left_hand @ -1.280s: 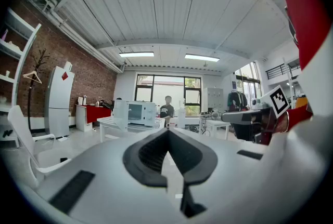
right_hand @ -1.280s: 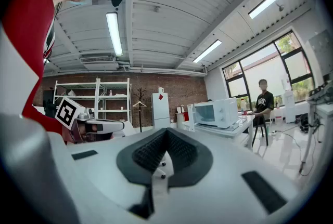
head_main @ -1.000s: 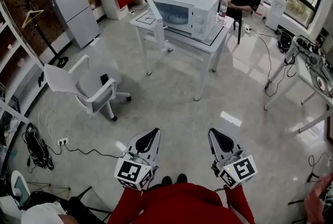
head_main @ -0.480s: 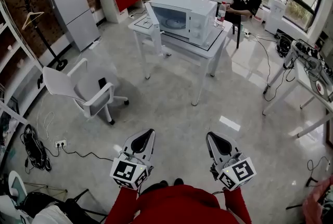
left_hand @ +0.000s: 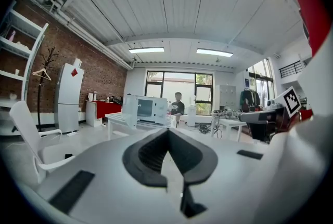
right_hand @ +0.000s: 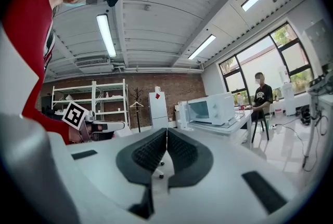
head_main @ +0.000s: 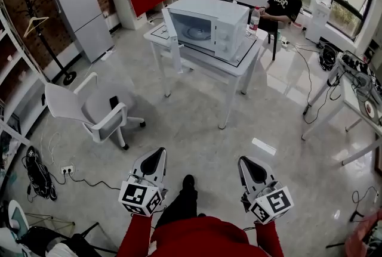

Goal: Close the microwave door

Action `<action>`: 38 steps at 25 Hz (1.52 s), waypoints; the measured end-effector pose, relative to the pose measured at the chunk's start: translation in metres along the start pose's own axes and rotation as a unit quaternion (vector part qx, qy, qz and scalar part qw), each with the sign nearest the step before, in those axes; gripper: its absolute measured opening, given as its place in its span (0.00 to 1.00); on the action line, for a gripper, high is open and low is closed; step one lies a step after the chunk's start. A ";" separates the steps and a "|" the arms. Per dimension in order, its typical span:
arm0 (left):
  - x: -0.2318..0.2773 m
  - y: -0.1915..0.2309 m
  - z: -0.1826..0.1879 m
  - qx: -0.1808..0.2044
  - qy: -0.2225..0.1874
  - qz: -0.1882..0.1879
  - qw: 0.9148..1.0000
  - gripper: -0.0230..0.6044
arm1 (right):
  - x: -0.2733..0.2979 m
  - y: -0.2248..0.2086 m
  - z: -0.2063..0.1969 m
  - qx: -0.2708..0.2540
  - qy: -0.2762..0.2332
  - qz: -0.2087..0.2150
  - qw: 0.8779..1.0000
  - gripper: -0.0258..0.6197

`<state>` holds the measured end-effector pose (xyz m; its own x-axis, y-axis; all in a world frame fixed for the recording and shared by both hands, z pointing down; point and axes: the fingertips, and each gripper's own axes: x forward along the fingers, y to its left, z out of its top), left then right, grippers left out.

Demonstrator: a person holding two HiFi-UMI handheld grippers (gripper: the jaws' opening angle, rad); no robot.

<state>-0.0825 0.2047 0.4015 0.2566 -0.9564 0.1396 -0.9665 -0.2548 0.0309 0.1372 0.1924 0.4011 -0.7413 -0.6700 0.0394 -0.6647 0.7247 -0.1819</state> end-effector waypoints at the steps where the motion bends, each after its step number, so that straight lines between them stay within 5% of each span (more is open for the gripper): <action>1: 0.008 0.005 0.001 0.000 0.000 0.001 1.000 0.05 | 0.006 -0.005 0.000 0.000 0.000 -0.001 1.000 0.06; 9: 0.094 0.075 0.001 -0.012 0.000 0.005 1.000 0.06 | 0.090 -0.053 0.002 -0.002 0.013 -0.014 1.000 0.06; 18: 0.219 0.163 0.035 -0.012 0.002 -0.012 1.000 0.20 | 0.217 -0.118 0.049 -0.017 0.002 -0.036 0.999 0.06; 29: 0.305 0.179 0.026 0.004 0.039 -0.066 0.997 0.47 | 0.276 -0.167 0.067 -0.028 0.009 -0.058 0.998 0.06; 38: 0.338 0.186 0.018 0.007 0.064 -0.090 0.994 0.54 | 0.296 -0.242 0.097 -0.049 -0.005 -0.097 0.994 0.06</action>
<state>-0.1759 -0.1688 0.4365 0.4223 -0.8689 0.2583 -0.9043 -0.4236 0.0533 0.0872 -0.1970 0.3615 -0.5983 -0.7994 0.0550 -0.8008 0.5941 -0.0761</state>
